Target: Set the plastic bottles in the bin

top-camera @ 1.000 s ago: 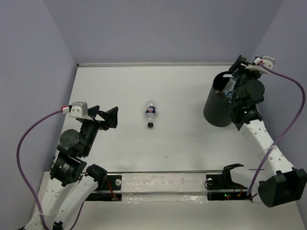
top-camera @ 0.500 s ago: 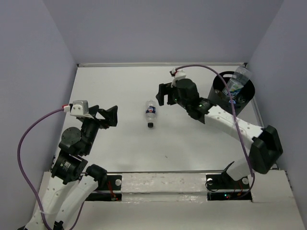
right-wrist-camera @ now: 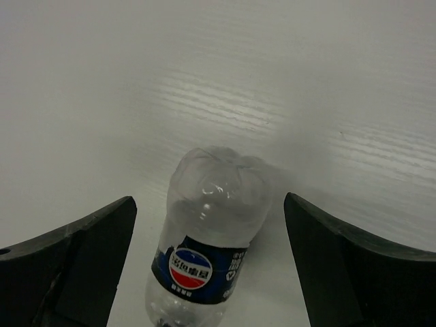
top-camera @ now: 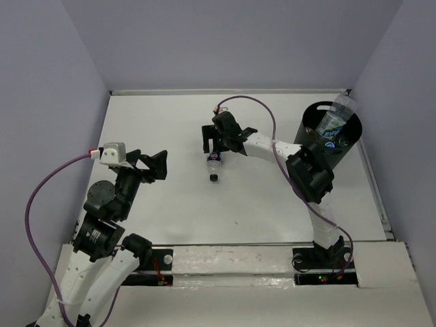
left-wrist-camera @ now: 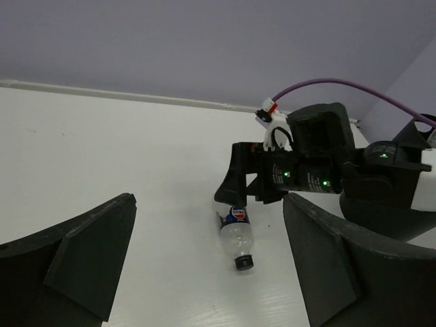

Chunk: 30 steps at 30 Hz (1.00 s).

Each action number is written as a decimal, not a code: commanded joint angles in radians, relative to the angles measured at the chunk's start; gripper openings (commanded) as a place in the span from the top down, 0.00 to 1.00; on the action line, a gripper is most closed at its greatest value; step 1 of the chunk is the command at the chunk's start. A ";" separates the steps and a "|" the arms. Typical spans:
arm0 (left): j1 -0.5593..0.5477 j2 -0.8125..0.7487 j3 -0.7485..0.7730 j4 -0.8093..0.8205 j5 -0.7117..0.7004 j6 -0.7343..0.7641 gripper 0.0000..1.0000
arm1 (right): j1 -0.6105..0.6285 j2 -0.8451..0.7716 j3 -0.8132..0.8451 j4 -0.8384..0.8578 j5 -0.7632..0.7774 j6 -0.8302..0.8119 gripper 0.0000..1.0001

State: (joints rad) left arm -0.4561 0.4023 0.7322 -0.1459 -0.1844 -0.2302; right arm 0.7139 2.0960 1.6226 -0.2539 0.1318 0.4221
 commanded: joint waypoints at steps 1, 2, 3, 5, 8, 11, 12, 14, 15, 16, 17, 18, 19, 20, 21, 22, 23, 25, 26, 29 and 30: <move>0.007 0.000 -0.007 0.051 0.019 0.002 0.01 | 0.001 0.071 0.086 -0.044 -0.003 0.046 0.09; 0.007 -0.002 -0.007 0.049 0.019 0.000 0.01 | 0.001 0.084 0.092 -0.053 -0.004 0.046 0.10; 0.007 -0.008 -0.005 0.049 0.019 0.000 0.01 | 0.001 0.094 0.100 -0.057 -0.006 0.046 0.12; 0.007 -0.011 -0.007 0.051 0.020 0.002 0.01 | 0.001 0.116 0.114 -0.065 -0.015 0.046 0.20; 0.008 -0.013 -0.007 0.052 0.022 0.000 0.01 | 0.001 0.110 0.117 -0.064 -0.018 0.050 0.42; 0.008 -0.011 -0.007 0.052 0.022 -0.001 0.01 | 0.001 0.005 0.085 -0.006 0.005 0.055 0.59; 0.007 -0.011 -0.007 0.052 0.022 0.000 0.01 | 0.001 -0.042 0.033 0.020 0.014 0.047 0.60; 0.007 -0.008 -0.007 0.052 0.026 0.000 0.01 | 0.001 -0.205 -0.045 0.083 0.075 0.000 0.61; 0.007 -0.007 -0.007 0.052 0.028 -0.001 0.01 | 0.001 -0.267 -0.070 0.096 0.159 -0.025 0.61; 0.008 -0.006 -0.005 0.052 0.029 -0.001 0.01 | 0.001 -0.325 -0.095 0.108 0.211 -0.084 0.61; 0.007 -0.008 -0.007 0.054 0.031 -0.001 0.01 | 0.001 -0.387 -0.118 0.143 0.259 -0.124 0.61; 0.007 -0.011 -0.007 0.055 0.036 -0.003 0.01 | -0.020 -0.509 -0.174 0.163 0.355 -0.203 0.61; 0.007 -0.013 -0.007 0.055 0.037 -0.003 0.01 | -0.034 -0.569 -0.202 0.189 0.403 -0.242 0.61; 0.007 -0.013 -0.007 0.057 0.040 -0.003 0.01 | -0.056 -0.626 -0.226 0.238 0.438 -0.281 0.61; 0.008 -0.019 -0.005 0.057 0.045 -0.004 0.01 | -0.083 -0.730 -0.251 0.258 0.497 -0.311 0.62; 0.008 -0.019 -0.007 0.058 0.048 -0.004 0.01 | -0.147 -0.776 -0.298 0.296 0.517 -0.369 0.62; 0.008 -0.022 -0.007 0.058 0.049 -0.006 0.01 | -0.184 -0.818 -0.326 0.359 0.540 -0.402 0.62; 0.008 -0.028 -0.007 0.060 0.051 -0.006 0.01 | -0.259 -0.920 -0.383 0.428 0.610 -0.486 0.62; 0.008 -0.031 -0.008 0.060 0.053 -0.006 0.01 | -0.321 -0.945 -0.439 0.508 0.632 -0.518 0.62; 0.010 -0.036 -0.008 0.062 0.056 -0.008 0.01 | -0.402 -1.005 -0.573 0.780 0.761 -0.710 0.62; 0.010 -0.036 -0.008 0.060 0.057 -0.008 0.01 | -0.418 -1.008 -0.595 0.835 0.781 -0.751 0.62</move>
State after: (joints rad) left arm -0.4557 0.3794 0.7303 -0.1452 -0.1493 -0.2367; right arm 0.3458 1.0481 1.1870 0.2916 0.7368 -0.0643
